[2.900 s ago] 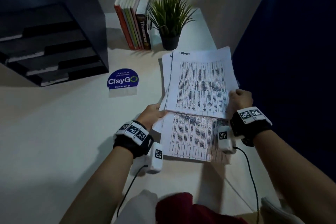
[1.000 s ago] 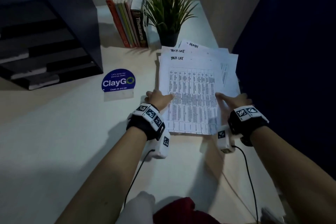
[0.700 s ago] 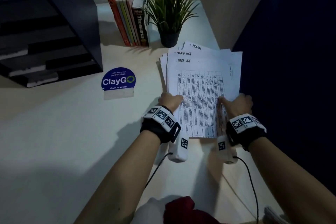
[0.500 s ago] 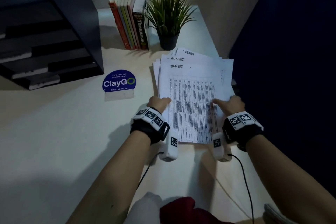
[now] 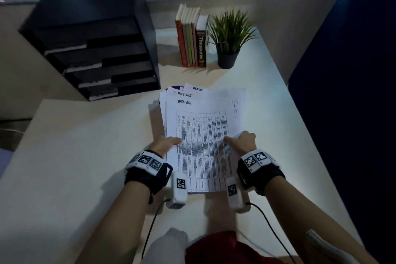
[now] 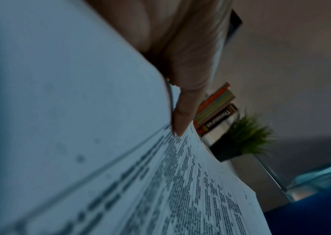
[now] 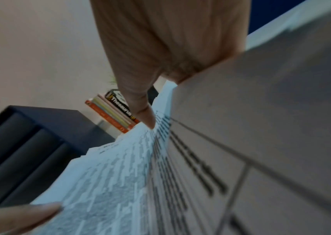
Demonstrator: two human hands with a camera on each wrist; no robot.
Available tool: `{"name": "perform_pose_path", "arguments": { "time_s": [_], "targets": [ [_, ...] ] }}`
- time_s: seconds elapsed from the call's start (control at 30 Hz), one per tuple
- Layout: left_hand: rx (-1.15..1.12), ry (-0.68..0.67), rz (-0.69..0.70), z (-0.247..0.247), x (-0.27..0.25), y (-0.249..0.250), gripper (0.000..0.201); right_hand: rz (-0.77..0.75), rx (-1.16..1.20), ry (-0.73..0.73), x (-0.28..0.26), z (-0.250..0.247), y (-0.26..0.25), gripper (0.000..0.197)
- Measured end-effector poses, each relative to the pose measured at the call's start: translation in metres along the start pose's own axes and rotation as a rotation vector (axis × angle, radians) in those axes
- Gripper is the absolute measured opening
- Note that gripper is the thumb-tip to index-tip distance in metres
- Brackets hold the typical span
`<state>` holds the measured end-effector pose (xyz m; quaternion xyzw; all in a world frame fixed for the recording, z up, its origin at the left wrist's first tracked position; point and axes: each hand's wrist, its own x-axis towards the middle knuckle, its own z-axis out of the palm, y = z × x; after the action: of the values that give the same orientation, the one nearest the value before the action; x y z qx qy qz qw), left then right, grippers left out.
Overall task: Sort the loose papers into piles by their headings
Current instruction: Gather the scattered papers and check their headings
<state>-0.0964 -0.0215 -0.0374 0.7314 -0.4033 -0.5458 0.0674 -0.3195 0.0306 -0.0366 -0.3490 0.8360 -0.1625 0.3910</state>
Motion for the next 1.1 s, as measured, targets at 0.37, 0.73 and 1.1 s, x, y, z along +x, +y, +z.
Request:
{"name": "perform_pose_path", "arguments": {
  "time_s": [0.37,0.73,1.1],
  "targets": [
    [0.048,0.088,-0.055,-0.076,-0.036,-0.057,0.080,0.046,0.070,-0.094,-0.056,0.078,-0.038,0.042],
    [0.133,0.134,0.655,-0.090,-0.085,-0.045,0.046,-0.001,0.363,-0.047,-0.075,0.091,-0.037,0.012],
    [-0.261,0.333,0.943,-0.180,-0.105,-0.028,0.040,-0.847,0.807,0.178,-0.153,0.024,-0.117,0.058]
  ]
}}
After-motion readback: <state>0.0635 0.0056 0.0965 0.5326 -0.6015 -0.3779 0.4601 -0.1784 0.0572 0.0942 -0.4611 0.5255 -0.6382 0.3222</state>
